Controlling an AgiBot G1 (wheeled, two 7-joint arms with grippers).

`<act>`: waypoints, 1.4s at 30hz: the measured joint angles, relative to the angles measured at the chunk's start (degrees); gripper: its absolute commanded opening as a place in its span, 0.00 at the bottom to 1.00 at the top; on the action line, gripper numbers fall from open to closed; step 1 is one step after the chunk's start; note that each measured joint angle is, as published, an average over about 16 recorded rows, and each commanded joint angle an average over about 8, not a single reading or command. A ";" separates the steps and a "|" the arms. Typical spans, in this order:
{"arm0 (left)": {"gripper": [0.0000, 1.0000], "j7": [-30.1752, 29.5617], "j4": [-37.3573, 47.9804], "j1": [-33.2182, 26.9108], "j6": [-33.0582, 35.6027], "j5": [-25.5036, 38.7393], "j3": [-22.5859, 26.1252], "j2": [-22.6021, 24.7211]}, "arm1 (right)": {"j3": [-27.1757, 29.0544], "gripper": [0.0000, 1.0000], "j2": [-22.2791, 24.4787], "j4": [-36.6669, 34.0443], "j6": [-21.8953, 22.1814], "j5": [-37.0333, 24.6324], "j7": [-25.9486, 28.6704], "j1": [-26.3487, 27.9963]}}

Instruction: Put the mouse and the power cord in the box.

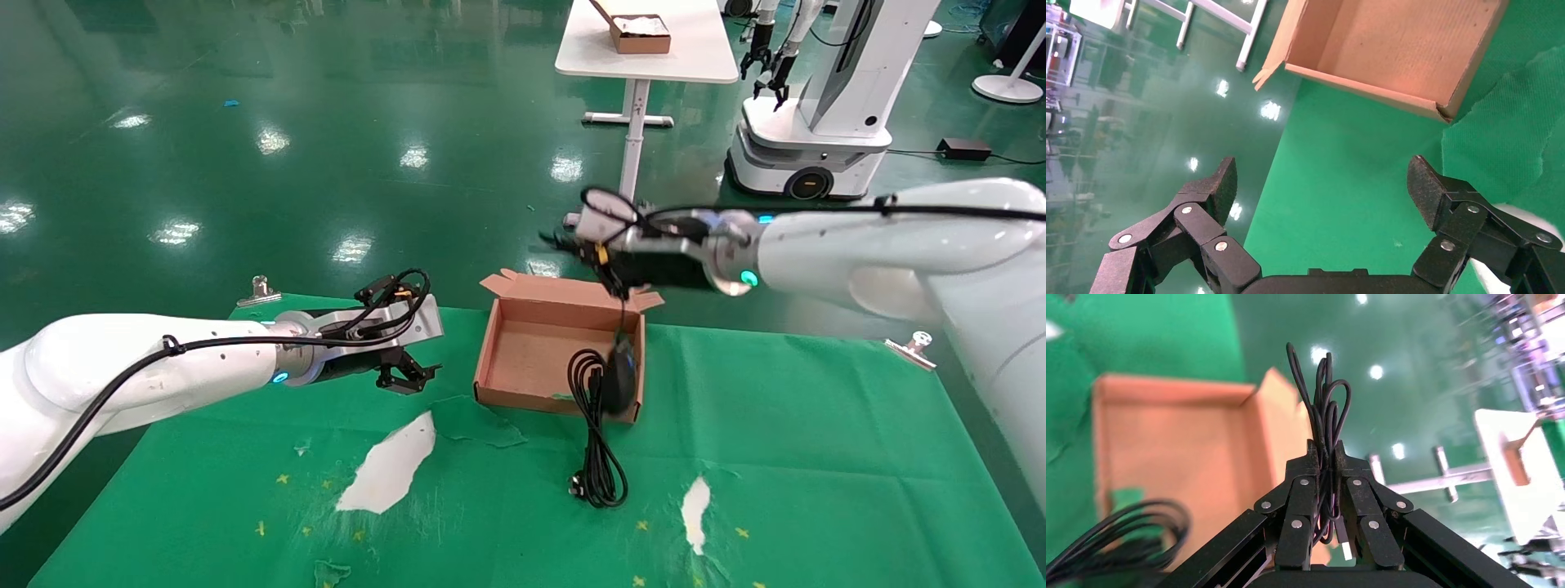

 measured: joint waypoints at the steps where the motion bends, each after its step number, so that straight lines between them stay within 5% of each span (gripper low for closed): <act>1: 1.00 -0.18 -0.16 0.00 -0.06 0.09 0.08 -0.06 | 0.09 0.00 -0.03 0.18 0.25 0.50 -0.24 0.15; 15: 1.00 -2.34 -1.92 -0.02 -0.80 1.11 0.97 -0.71 | -1.95 0.02 -0.45 1.82 1.29 4.94 -2.19 -0.53; 22: 1.00 -2.94 -2.42 -0.01 -0.99 1.40 1.23 -0.91 | -4.08 0.85 -0.69 1.43 2.72 5.23 -1.86 -2.94; 24: 1.00 -3.03 -2.49 -0.01 -1.02 1.45 1.26 -0.94 | -4.44 1.00 -0.73 1.34 3.08 5.25 -1.67 -3.40; 42: 1.00 -3.02 -2.46 -0.01 -1.06 1.48 1.28 -0.95 | -4.35 1.00 -0.65 1.42 3.01 5.22 -1.76 -3.38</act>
